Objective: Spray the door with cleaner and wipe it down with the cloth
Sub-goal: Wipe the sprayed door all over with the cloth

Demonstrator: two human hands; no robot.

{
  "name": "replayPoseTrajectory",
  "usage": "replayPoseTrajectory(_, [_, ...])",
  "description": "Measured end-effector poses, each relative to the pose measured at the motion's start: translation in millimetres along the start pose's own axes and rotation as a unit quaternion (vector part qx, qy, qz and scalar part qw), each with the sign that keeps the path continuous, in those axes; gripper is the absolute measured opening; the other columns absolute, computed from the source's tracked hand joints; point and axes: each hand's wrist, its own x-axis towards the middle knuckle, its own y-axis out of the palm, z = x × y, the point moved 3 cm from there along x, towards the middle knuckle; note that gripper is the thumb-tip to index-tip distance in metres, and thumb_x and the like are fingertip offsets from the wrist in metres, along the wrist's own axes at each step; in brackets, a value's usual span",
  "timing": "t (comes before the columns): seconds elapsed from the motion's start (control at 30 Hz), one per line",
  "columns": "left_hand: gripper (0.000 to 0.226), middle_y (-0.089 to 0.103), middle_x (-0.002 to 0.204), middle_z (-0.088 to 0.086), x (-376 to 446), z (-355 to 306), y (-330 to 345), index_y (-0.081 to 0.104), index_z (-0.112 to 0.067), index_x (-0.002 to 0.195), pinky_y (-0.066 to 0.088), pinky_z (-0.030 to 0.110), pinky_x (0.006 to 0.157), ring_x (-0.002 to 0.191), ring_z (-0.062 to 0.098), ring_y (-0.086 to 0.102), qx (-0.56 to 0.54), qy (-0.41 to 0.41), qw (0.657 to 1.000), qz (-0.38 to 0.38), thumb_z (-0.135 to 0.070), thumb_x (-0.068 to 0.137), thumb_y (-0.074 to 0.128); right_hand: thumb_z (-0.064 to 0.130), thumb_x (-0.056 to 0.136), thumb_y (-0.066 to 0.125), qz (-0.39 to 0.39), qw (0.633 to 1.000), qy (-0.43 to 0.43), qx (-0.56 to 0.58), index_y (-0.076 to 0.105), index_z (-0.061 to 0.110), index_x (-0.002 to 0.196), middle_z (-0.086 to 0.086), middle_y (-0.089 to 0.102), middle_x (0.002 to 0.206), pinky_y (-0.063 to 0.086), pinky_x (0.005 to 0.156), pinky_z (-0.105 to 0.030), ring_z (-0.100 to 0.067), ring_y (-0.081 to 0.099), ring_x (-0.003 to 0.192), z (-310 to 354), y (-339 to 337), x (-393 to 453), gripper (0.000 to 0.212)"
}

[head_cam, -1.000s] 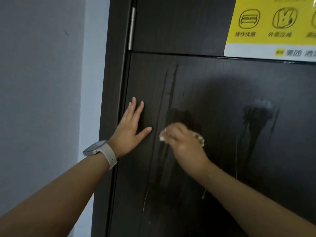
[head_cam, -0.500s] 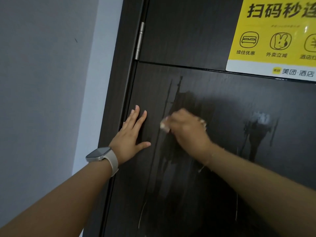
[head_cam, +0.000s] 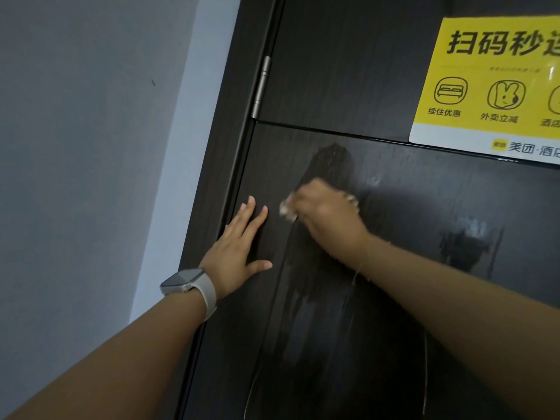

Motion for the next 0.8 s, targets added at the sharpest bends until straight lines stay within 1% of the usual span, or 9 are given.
replayPoseTrajectory(0.07, [0.104, -0.028, 0.157, -0.013, 0, -1, 0, -0.009, -0.038, 0.148, 0.015, 0.044, 0.122, 0.147, 0.009, -0.017, 0.0, 0.0, 1.0, 0.001, -0.037, 0.083, 0.073, -0.007, 0.071, 0.076, 0.095, 0.993, -0.071, -0.001, 0.073, 0.007, 0.103, -0.01, 0.067, 0.095, 0.055, 0.067, -0.039, -0.028, 0.06, 0.086, 13, 10, -7, 0.035])
replayPoseTrajectory(0.1, [0.104, -0.028, 0.157, -0.013, -1, -1, 0, -0.008, -0.037, 0.148, 0.014, 0.043, 0.122, 0.147, 0.009, -0.017, 0.0, 0.0, 1.0, -0.001, -0.037, 0.083, 0.073, -0.006, 0.07, 0.078, 0.11, 0.99, -0.091, -0.008, 0.073, 0.007, 0.102, -0.01, 0.067, 0.094, 0.055, 0.066, -0.039, -0.028, 0.061, 0.086, 7, 6, -2, 0.036])
replayPoseTrajectory(0.17, [0.104, -0.027, 0.157, -0.014, -1, -2, -1, -0.007, -0.037, 0.149, 0.012, 0.04, 0.121, 0.147, 0.008, -0.018, 0.001, -0.004, 1.0, -0.001, -0.037, 0.083, 0.073, -0.005, 0.07, 0.079, 0.073, 0.994, -0.075, -0.028, 0.074, 0.005, 0.099, -0.013, 0.068, 0.092, 0.056, 0.065, -0.04, -0.032, 0.063, 0.084, -20, -15, 14, 0.031])
replayPoseTrajectory(0.27, [0.104, -0.027, 0.157, -0.016, 0, -4, -2, -0.009, -0.039, 0.148, 0.012, 0.035, 0.117, 0.146, 0.006, -0.018, 0.012, -0.016, 1.0, 0.007, -0.038, 0.083, 0.073, -0.009, 0.072, 0.076, -0.019, 0.999, 0.016, -0.039, 0.074, 0.0, 0.1, -0.018, 0.069, 0.094, 0.057, 0.067, -0.047, -0.039, 0.063, 0.087, -63, -53, 29, 0.03])
replayPoseTrajectory(0.37, [0.104, -0.025, 0.158, -0.015, -1, -9, -5, -0.005, -0.036, 0.151, 0.014, 0.033, 0.115, 0.146, 0.006, -0.017, 0.007, -0.028, 1.0, 0.011, -0.036, 0.083, 0.073, -0.012, 0.073, 0.073, -0.053, 0.997, 0.022, -0.055, 0.073, -0.001, 0.104, -0.02, 0.07, 0.102, 0.058, 0.078, -0.046, -0.04, 0.065, 0.094, -60, -49, 19, 0.032])
replayPoseTrajectory(0.5, [0.103, -0.022, 0.159, -0.013, -2, -14, -8, 0.0, -0.032, 0.154, 0.013, 0.031, 0.116, 0.146, 0.005, -0.015, 0.015, -0.043, 0.999, 0.01, -0.034, 0.082, 0.075, -0.009, 0.074, 0.076, -0.022, 0.999, -0.034, -0.03, 0.069, 0.0, 0.116, -0.02, 0.068, 0.119, 0.051, 0.095, -0.045, -0.038, 0.064, 0.11, -37, -21, -10, 0.043])
replayPoseTrajectory(0.63, [0.104, -0.021, 0.159, -0.015, -1, -15, -8, 0.0, -0.032, 0.154, 0.011, 0.03, 0.116, 0.146, 0.005, -0.013, 0.025, -0.053, 0.998, 0.014, -0.035, 0.082, 0.075, 0.005, 0.076, 0.08, 0.003, 0.996, -0.054, -0.065, 0.066, 0.004, 0.124, -0.013, 0.064, 0.129, 0.039, 0.106, -0.042, -0.032, 0.059, 0.122, -33, -12, -27, 0.05])
replayPoseTrajectory(0.73, [0.104, -0.02, 0.16, -0.014, -2, -14, -9, 0.001, -0.031, 0.154, 0.012, 0.033, 0.117, 0.147, 0.006, -0.01, 0.025, -0.057, 0.998, 0.015, -0.035, 0.081, 0.075, -0.001, 0.073, 0.08, 0.018, 0.994, -0.07, -0.082, 0.062, 0.007, 0.129, -0.013, 0.061, 0.134, 0.031, 0.107, -0.04, -0.032, 0.056, 0.126, -39, -16, -27, 0.06])
replayPoseTrajectory(0.8, [0.104, -0.019, 0.16, -0.013, -2, -14, -9, 0.001, -0.031, 0.154, 0.012, 0.033, 0.118, 0.147, 0.007, -0.01, 0.028, -0.05, 0.998, 0.016, -0.036, 0.081, 0.075, -0.007, 0.071, 0.077, 0.013, 0.993, -0.077, -0.086, 0.063, 0.007, 0.129, -0.014, 0.062, 0.133, 0.037, 0.105, -0.042, -0.034, 0.058, 0.124, -46, -22, -22, 0.061])
